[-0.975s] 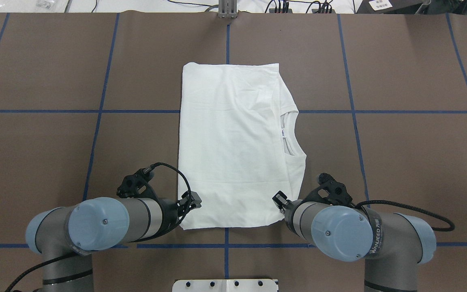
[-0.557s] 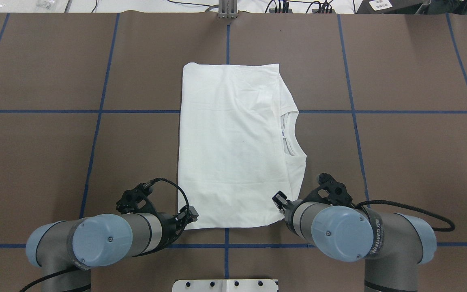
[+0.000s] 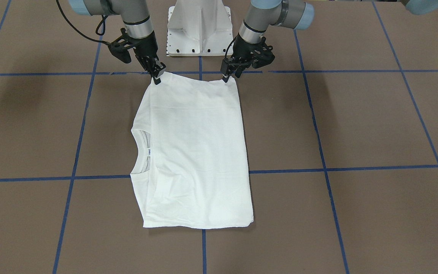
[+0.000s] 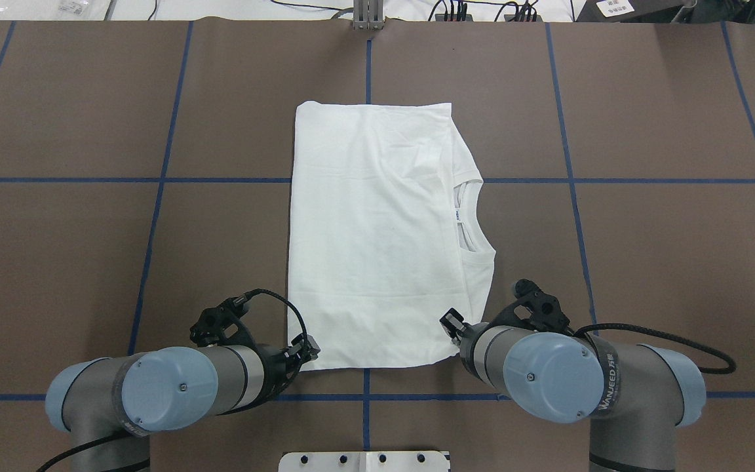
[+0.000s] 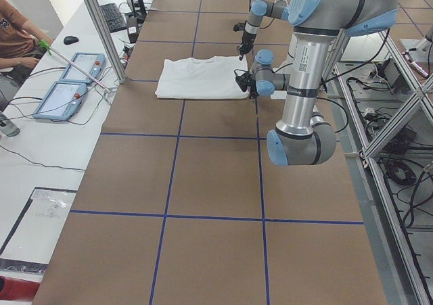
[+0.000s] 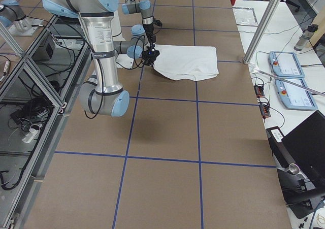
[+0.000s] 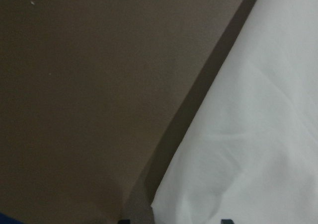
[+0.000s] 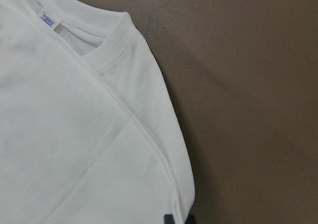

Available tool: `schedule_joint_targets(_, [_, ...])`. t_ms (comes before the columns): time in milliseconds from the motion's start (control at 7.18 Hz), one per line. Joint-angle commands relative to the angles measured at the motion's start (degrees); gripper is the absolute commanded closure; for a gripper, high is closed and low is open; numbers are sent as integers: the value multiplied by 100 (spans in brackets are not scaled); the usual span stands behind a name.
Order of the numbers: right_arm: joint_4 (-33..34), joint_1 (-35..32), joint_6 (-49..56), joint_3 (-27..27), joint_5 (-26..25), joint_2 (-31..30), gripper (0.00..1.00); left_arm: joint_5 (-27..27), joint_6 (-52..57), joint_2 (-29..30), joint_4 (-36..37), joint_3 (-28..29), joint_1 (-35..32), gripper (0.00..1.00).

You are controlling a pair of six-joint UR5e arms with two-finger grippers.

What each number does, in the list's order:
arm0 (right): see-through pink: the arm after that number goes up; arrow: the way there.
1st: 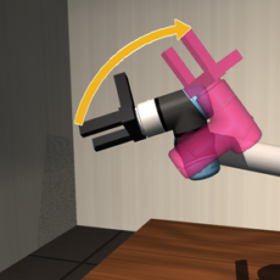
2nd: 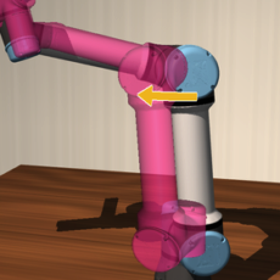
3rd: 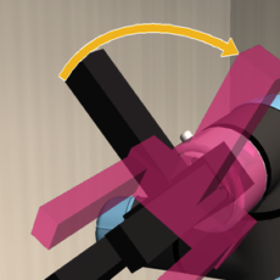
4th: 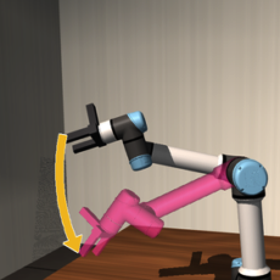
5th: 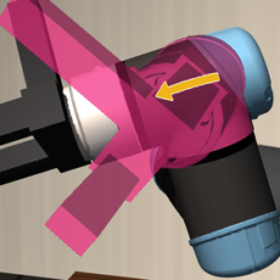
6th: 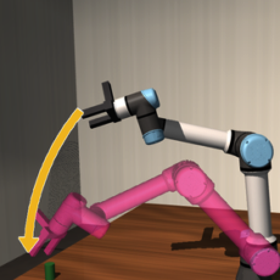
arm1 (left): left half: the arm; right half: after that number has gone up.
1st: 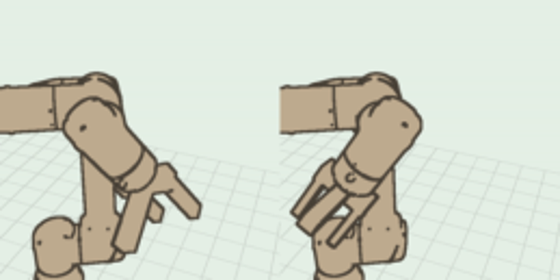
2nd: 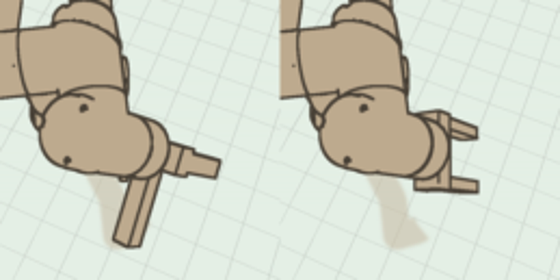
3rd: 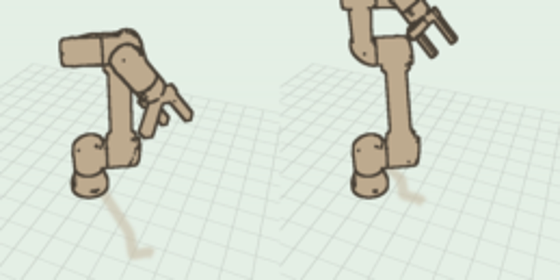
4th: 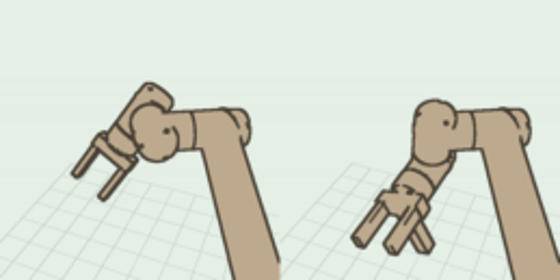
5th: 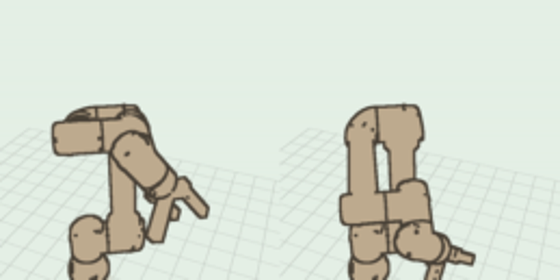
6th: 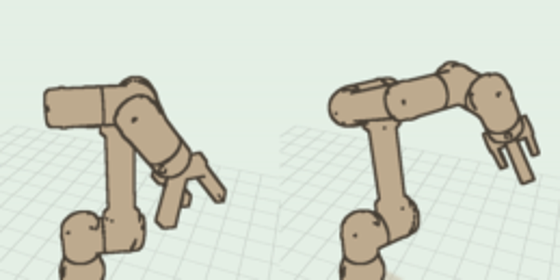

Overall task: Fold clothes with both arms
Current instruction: 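Grasp the shirt's near edge with both grippers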

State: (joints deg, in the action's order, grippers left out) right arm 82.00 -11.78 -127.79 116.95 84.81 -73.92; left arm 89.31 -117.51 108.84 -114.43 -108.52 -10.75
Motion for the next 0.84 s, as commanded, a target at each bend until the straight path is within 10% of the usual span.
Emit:
schedule_joint_targets(0, [0, 0, 0, 38, 0, 0, 100, -1, 27, 6, 0, 24, -32, 38])
schedule_joint_targets(279, [0, 0, 0, 38, 0, -9, 100, -10, 27, 6, 0, 24, -41, 100])
schedule_joint_targets(696, [0, 9, 0, 38, 0, -9, 100, -2, 35, -20, 44, -194, -85, 100])
